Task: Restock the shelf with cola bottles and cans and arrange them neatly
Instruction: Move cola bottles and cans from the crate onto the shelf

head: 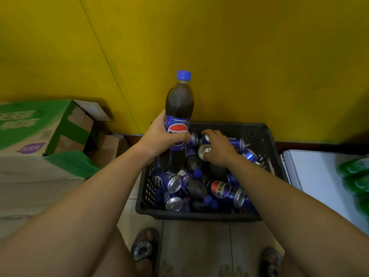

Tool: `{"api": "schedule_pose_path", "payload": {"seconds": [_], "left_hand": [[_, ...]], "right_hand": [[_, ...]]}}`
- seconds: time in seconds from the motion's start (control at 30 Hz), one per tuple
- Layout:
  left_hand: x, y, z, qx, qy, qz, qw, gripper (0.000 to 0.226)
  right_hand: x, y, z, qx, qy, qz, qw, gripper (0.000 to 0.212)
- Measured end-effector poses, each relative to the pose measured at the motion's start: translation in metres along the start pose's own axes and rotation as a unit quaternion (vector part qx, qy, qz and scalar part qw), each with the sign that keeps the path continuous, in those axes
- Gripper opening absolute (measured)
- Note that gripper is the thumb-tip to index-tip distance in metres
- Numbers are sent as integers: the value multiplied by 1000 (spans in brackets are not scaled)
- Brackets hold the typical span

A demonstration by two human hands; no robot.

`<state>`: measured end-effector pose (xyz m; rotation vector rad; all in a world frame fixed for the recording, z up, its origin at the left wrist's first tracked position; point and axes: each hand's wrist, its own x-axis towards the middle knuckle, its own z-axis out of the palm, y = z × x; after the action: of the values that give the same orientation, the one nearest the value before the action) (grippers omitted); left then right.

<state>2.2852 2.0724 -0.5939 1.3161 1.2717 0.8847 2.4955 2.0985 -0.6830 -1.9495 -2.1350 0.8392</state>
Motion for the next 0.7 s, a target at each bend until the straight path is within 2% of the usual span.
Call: {"api": "schedule_pose_path", "payload": {"seconds": [0.1,0.17,0.33,0.43,0.6,0.7], "left_hand": [[1,2,3,-34,10,-16,999,46],[-1,7,2,-61,-5,-19,998,48],[-7,20,-5,-117,-30,-46,992,72],[-8,35,-3,-120,-44,-38,991,76],[-27,72,21,-155,-114,-11,981,69],[-50,90,46,-169,-151,-1,974,80]], "right_hand": [[20,13,32,-53,-94,17,994,86],[23,19,49,-87,-133,31,987,90],[19,13,46,-126,-67,37,989,75],[3,6,26,-125,-13,32,992,70],[-49,6,-41,-161,72,11,984,66],[-105,19,-96,-191,125,31,973,63]]}}
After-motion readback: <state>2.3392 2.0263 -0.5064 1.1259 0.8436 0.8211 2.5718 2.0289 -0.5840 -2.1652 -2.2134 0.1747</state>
